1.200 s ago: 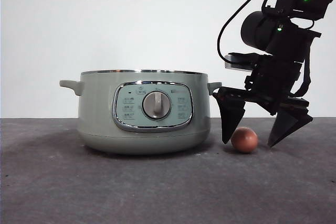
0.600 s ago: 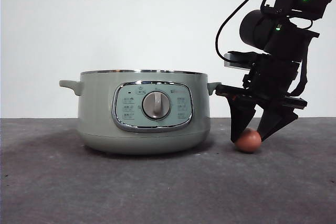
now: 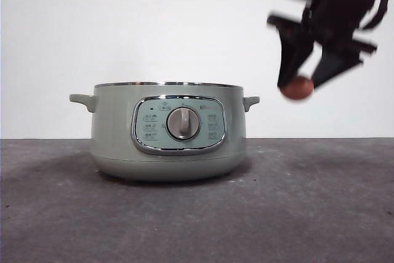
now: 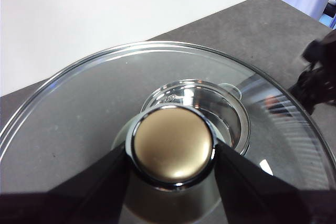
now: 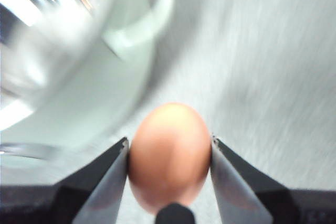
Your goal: Pick up the egg,open the lid,put the egg in the pot,close the lid
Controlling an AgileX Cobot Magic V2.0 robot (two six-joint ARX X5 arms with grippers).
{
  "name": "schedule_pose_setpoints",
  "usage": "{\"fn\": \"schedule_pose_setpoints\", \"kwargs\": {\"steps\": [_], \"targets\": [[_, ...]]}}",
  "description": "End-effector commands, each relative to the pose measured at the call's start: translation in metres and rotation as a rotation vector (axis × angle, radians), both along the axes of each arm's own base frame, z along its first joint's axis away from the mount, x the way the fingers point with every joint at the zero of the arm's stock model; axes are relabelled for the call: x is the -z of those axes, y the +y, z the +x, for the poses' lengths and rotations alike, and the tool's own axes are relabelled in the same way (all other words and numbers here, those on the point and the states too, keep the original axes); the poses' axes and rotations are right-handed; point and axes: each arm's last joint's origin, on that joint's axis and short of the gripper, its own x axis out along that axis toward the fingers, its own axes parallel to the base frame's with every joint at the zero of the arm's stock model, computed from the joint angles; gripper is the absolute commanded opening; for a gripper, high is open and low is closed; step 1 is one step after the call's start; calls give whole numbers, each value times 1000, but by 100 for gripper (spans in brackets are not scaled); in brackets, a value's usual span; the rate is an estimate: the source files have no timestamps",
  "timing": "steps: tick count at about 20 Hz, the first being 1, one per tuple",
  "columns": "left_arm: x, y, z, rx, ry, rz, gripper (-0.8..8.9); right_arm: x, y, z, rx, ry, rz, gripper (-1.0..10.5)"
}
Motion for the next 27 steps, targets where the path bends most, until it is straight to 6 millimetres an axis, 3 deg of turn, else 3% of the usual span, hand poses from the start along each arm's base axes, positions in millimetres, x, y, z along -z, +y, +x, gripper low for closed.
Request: {"fn": "schedule_pose_setpoints", "kwargs": {"steps": [1, 6, 10, 13, 17, 21, 27], "targets": [[-4, 0, -4, 15, -37, 0, -8, -29, 11, -6, -34, -89, 44, -16], [-5, -1, -4, 51, -34, -19, -8, -80, 61, 6, -178, -220, 85, -16], [-5, -1, -4, 55, -33, -21, -8, -83, 101, 39, -239, -191, 59, -16], [-5, -1, -4, 55, -33, -22, -8, -66, 128, 64, -281, -141, 17, -16], [-5, -1, -4, 55, -33, -22, -8, -25, 155, 91, -319, -59, -43, -16], [-5, -1, -4, 55, -33, -21, -8, 16, 165, 103, -344, 26, -102, -16], [-5, -1, -4, 55, -33, -22, -8, 43, 169, 107, -360, 82, -172, -16]]}}
